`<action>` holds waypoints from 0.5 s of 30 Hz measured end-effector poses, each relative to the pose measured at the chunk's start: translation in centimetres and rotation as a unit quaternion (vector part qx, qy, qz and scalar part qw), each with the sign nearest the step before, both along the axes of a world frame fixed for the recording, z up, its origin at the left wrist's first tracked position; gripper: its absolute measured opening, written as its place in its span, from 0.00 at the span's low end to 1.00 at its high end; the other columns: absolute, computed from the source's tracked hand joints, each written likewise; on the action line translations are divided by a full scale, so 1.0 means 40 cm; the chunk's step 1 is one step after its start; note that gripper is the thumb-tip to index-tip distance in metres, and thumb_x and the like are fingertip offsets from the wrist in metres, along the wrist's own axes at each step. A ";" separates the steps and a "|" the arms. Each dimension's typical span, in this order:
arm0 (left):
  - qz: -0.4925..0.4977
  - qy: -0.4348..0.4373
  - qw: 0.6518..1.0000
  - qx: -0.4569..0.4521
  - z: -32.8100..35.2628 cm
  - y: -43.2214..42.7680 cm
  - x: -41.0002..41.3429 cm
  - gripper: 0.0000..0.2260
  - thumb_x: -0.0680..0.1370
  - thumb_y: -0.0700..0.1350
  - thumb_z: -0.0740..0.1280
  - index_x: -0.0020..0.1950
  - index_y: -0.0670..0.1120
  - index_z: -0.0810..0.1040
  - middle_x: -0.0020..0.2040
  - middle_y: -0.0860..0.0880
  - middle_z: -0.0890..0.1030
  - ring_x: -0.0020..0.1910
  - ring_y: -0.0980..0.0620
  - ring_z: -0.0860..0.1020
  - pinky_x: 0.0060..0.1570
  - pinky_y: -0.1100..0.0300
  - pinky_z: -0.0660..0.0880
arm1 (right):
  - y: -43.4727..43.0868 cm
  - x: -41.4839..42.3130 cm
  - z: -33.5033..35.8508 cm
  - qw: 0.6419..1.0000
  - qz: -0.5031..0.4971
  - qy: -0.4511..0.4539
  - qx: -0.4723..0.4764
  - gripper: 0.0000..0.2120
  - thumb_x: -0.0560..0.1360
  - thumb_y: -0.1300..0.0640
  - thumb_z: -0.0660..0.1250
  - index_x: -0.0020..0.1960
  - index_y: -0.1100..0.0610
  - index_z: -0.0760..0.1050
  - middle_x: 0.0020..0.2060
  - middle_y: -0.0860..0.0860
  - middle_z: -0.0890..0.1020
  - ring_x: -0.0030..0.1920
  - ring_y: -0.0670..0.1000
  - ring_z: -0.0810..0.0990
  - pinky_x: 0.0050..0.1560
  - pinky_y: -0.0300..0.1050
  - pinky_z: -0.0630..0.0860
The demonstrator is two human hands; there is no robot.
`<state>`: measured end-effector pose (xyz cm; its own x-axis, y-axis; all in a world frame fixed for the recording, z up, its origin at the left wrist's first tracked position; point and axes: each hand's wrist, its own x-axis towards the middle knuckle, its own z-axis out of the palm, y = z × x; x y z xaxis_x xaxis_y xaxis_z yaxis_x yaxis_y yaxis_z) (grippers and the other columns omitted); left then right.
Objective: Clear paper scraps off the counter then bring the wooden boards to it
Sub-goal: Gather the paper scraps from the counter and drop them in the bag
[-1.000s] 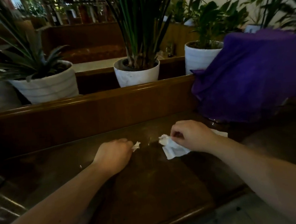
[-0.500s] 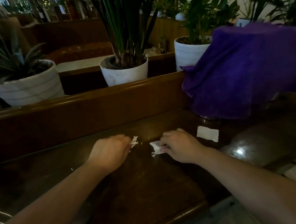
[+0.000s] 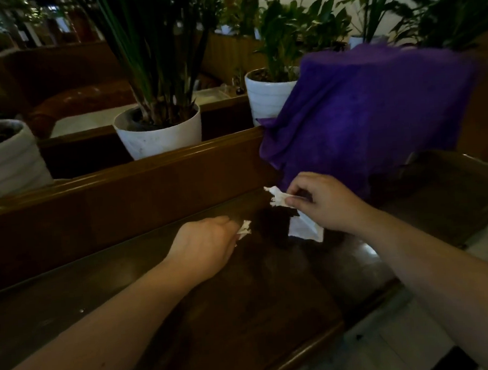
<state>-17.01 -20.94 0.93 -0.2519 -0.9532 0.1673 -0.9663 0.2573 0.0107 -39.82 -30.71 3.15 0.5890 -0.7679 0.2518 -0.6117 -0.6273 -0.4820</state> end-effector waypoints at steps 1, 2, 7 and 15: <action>-0.012 -0.004 1.000 -0.003 0.003 -0.020 -0.028 0.09 0.80 0.52 0.58 0.56 0.53 0.74 0.48 0.54 0.77 0.43 0.57 0.75 0.39 0.62 0.74 | -0.006 -0.023 -0.003 1.000 -0.009 0.004 -0.002 0.05 0.76 0.53 0.68 0.44 0.46 0.74 0.41 0.44 0.77 0.42 0.42 0.76 0.42 0.42 0.72; -0.018 -0.011 1.000 -0.003 0.006 -0.038 -0.054 0.08 0.80 0.52 0.58 0.55 0.53 0.75 0.47 0.54 0.77 0.42 0.57 0.75 0.39 0.62 0.74 | -0.010 -0.044 -0.009 1.000 -0.017 0.009 -0.003 0.05 0.76 0.53 0.68 0.44 0.45 0.73 0.41 0.44 0.76 0.41 0.42 0.75 0.41 0.40 0.71; -0.049 -0.045 0.998 -0.001 -0.003 -0.135 -0.181 0.07 0.79 0.49 0.62 0.56 0.52 0.74 0.50 0.52 0.78 0.45 0.53 0.78 0.42 0.56 0.78 | -0.028 -0.137 -0.051 0.998 -0.039 0.032 -0.026 0.05 0.76 0.53 0.68 0.43 0.47 0.74 0.39 0.42 0.74 0.39 0.40 0.74 0.40 0.40 0.70; -0.080 -0.058 0.995 0.017 -0.092 -0.218 -0.285 0.10 0.77 0.48 0.64 0.58 0.49 0.74 0.52 0.48 0.77 0.43 0.50 0.76 0.39 0.53 0.78 | -0.043 -0.205 -0.090 0.996 -0.030 0.069 -0.037 0.03 0.76 0.52 0.68 0.46 0.52 0.77 0.43 0.45 0.77 0.43 0.45 0.75 0.44 0.47 0.76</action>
<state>-28.39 -29.67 -2.76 -0.4168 -0.9039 0.0963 -0.9082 0.4095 -0.0865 -48.01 -32.43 -0.46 0.5756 -0.7853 0.2281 -0.7067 -0.6180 -0.3444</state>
